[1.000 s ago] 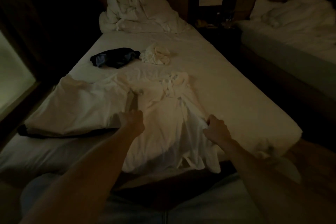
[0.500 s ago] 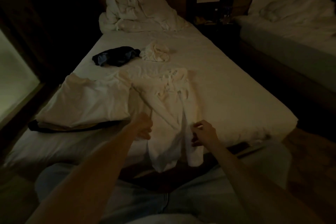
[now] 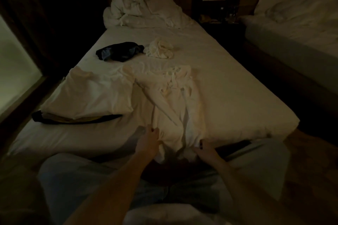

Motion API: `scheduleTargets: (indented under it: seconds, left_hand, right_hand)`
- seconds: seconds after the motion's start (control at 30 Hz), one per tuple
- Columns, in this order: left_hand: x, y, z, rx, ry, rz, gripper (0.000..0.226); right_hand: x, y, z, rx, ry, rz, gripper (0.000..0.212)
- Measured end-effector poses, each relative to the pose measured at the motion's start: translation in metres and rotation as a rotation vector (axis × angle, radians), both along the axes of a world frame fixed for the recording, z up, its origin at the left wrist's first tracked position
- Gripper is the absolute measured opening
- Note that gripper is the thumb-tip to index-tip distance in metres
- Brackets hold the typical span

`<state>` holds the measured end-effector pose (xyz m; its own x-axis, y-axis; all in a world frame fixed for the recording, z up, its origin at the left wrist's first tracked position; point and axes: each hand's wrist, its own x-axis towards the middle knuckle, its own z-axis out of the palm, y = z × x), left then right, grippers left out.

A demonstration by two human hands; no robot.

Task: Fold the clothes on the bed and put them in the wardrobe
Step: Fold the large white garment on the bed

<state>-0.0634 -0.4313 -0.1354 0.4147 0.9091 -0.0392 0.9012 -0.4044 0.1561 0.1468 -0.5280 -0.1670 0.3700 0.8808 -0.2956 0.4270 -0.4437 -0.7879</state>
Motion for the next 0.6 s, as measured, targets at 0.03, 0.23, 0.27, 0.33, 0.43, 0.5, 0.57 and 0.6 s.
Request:
scheduleTargets:
  seconds: [0.03,0.23,0.27,0.33,0.43,0.5,0.57,0.6]
  left_hand:
    - [-0.007,0.002,0.001,-0.030,-0.119,-0.015,0.020]
    - [-0.057,0.013,0.016,-0.028,-0.671,0.148,0.026]
    - [-0.058,0.013,0.018,0.011,-0.669,0.125,0.026]
    - [-0.055,0.014,0.020,0.078,-0.653,-0.009,0.023]
    - [-0.046,0.016,0.011,-0.066,-0.610,-0.216,0.028]
    - [-0.043,0.019,0.007,-0.125,-0.528,-0.361,0.039]
    - [-0.044,0.018,0.005,-0.137,-0.374,-0.497,0.047]
    - [-0.045,0.020,0.004,-0.101,-0.262,-0.534,0.052]
  right_hand:
    - [0.002,-0.001,0.002,0.015,0.020,-0.019,0.037]
    - [0.017,-0.002,0.036,0.249,0.113,-0.237,0.029]
    - [0.017,-0.001,0.043,0.271,0.147,-0.234,0.027]
    - [0.016,0.004,0.055,0.306,0.228,-0.192,0.022]
    - [0.010,0.007,0.074,0.316,0.484,-0.158,0.011]
    - [0.005,0.005,0.088,0.280,0.701,-0.162,0.006]
    - [0.004,0.004,0.095,0.267,0.840,-0.197,0.018]
    - [0.005,0.004,0.097,0.274,0.870,-0.215,0.027]
